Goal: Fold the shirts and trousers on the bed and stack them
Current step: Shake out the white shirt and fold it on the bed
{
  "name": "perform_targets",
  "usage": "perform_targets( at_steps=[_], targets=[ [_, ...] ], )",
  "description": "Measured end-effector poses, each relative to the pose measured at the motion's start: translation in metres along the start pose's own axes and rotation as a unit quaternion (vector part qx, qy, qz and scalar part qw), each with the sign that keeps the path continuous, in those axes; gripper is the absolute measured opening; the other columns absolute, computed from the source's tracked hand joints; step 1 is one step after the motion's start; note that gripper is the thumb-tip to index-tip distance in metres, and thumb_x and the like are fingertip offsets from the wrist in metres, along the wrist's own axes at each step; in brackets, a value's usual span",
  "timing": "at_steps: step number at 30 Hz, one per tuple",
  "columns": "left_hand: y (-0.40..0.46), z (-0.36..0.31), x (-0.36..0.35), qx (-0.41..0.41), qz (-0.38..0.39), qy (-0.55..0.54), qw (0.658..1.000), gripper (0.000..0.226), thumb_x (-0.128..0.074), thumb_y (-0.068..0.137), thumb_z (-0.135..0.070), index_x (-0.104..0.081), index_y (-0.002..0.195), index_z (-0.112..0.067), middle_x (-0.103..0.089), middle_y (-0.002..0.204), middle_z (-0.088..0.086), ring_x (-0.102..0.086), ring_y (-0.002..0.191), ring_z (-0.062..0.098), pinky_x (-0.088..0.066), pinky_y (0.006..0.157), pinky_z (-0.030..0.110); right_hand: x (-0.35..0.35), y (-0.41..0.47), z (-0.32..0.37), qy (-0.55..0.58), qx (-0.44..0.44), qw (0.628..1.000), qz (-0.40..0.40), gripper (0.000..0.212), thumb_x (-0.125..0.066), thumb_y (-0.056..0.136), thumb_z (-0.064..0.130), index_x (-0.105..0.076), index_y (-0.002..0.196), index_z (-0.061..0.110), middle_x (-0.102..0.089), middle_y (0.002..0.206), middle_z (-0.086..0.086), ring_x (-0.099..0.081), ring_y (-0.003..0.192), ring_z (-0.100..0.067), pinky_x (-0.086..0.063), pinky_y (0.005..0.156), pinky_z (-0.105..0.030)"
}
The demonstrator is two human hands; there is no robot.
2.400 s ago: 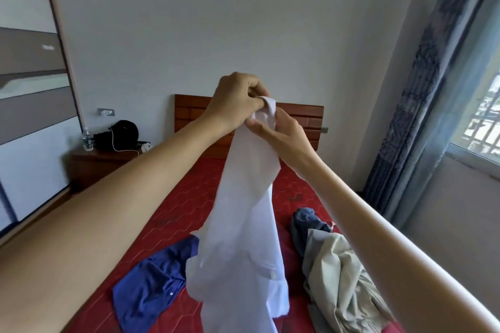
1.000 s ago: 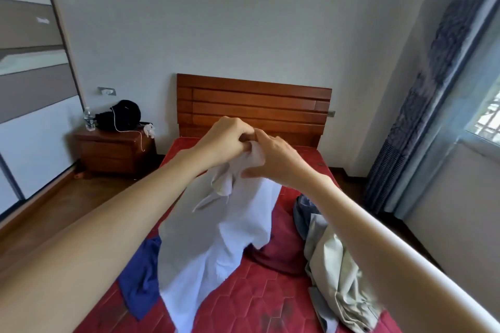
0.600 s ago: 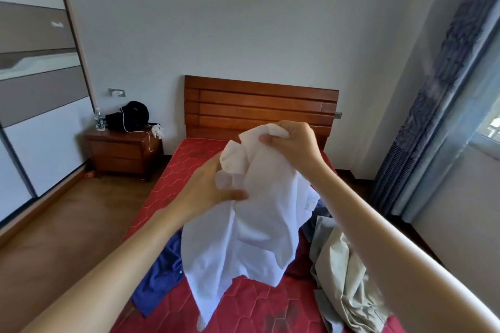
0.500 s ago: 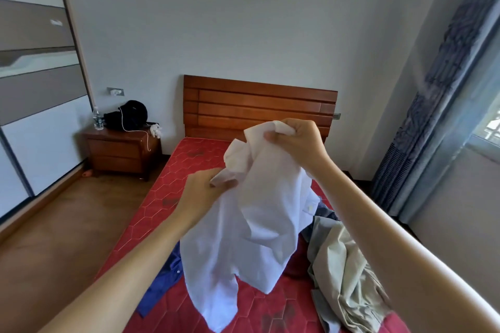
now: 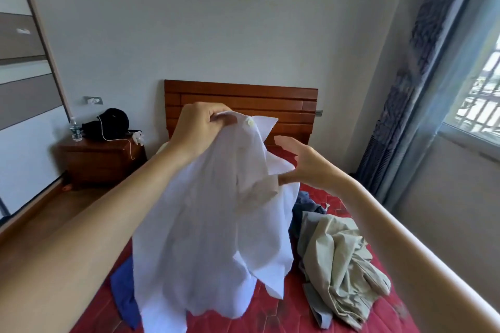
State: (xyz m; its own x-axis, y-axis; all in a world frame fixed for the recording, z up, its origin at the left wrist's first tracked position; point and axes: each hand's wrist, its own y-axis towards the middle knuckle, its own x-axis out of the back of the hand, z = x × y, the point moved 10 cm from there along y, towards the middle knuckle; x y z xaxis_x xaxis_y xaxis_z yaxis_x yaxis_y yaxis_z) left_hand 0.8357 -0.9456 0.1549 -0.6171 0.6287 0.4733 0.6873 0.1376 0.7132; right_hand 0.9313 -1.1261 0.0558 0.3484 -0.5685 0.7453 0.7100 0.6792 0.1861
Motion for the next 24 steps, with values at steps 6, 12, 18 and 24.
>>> perform_targets(
  at_steps=[6,12,18,24],
  targets=[
    [-0.004,-0.019,0.018,-0.038,-0.032,-0.016,0.999,0.012,-0.066,0.088,-0.003,-0.077,0.089,-0.007,-0.072,0.087,-0.005,-0.063,0.083,-0.005,-0.044,0.076,0.009,0.001,0.007,0.044,0.238,0.064,0.969,0.005,0.087,-0.080,0.064,0.058,-0.045,0.139,0.034,-0.052,0.140,0.013,-0.047,0.130,-0.005,-0.043,0.101,-0.027],
    [-0.025,-0.008,0.033,-0.014,-0.028,-0.079,0.996,0.010,-0.069,0.085,-0.003,-0.078,0.086,-0.008,-0.075,0.087,-0.002,-0.070,0.086,0.006,-0.051,0.080,0.019,0.005,0.022,0.070,0.157,0.099,0.973,-0.139,0.016,-0.076,0.082,0.021,-0.075,0.082,0.037,-0.075,0.090,0.006,-0.070,0.080,-0.012,-0.053,0.069,-0.023],
    [-0.054,0.028,0.029,0.044,0.035,-0.133,0.989,0.014,-0.074,0.080,-0.008,-0.076,0.091,-0.016,-0.072,0.096,-0.001,-0.067,0.091,0.007,-0.052,0.080,0.019,0.031,0.021,0.099,0.095,0.165,0.948,-0.255,0.037,-0.060,0.078,-0.012,-0.074,0.084,0.021,-0.068,0.081,0.020,-0.062,0.075,0.007,-0.051,0.065,-0.015],
    [-0.086,0.069,-0.016,0.198,0.209,-0.134,0.948,0.044,-0.069,0.078,-0.049,-0.060,0.120,-0.037,-0.061,0.116,-0.017,-0.060,0.101,0.000,-0.047,0.082,0.016,0.031,0.000,0.135,0.003,0.276,0.912,-0.303,0.037,-0.051,0.070,-0.015,-0.075,0.085,0.010,-0.066,0.085,0.014,-0.061,0.083,0.009,-0.048,0.062,-0.011]
  ],
)
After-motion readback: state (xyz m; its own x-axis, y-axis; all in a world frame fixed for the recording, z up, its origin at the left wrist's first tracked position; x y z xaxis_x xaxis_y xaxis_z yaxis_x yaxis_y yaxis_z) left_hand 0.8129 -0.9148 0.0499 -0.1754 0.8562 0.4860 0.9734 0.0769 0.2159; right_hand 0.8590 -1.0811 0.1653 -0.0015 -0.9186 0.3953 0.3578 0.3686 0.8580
